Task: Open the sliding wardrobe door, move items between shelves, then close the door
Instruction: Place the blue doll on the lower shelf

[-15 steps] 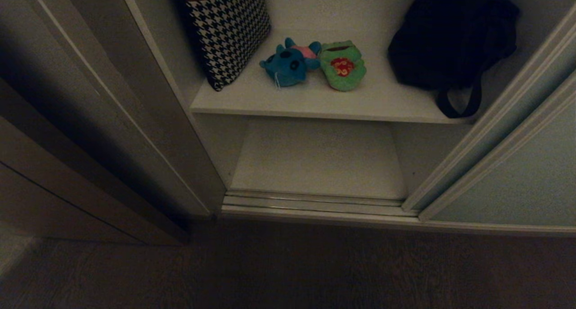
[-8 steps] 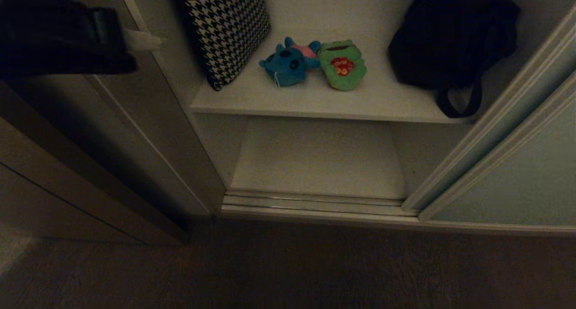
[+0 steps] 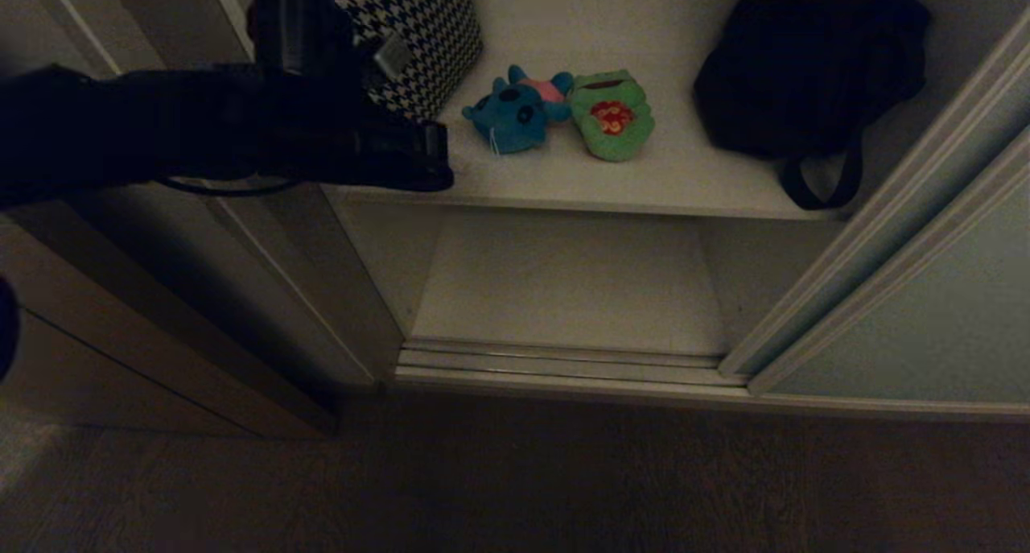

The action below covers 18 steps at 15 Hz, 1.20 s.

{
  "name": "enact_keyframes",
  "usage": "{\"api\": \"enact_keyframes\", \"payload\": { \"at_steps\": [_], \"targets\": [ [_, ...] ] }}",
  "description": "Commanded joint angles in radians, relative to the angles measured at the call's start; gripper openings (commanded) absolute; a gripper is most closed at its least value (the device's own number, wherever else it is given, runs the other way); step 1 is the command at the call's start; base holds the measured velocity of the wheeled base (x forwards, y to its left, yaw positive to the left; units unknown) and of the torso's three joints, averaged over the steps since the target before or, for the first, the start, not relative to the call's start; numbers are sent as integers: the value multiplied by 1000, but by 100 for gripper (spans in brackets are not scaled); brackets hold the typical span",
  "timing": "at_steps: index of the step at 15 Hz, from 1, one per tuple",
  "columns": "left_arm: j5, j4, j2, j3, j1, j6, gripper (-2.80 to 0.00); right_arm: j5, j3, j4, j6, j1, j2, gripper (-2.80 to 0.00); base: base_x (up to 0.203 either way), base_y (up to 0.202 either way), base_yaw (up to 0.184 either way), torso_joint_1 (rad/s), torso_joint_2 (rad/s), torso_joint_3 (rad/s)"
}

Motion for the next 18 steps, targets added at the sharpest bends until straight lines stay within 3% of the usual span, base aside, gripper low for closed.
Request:
{"api": "enact_keyframes", "payload": {
  "at_steps": [1,2,9,15,18],
  "targets": [
    [30,-8,71,-3,-18,-12,-280,0,2,0,-1,0,-1,-280,0,0,0,0,0,0],
    [62,-19,71,-3,-20,-13,0,0,2,0,0,0,-1,-280,0,0,0,0,0,0],
    [76,-47,19,-3,-32,-31,0,1,0,0,-1,0,-1,-280,0,0,0,0,0,0],
    [76,-180,43,-2,-49,-17,0,0,0,2,-1,0,-1,-280,0,0,0,0,0,0],
    [78,-181,46,-2,-48,-18,0,0,0,0,0,0,-1,-280,168,0,0,1,3,1]
  ]
}}
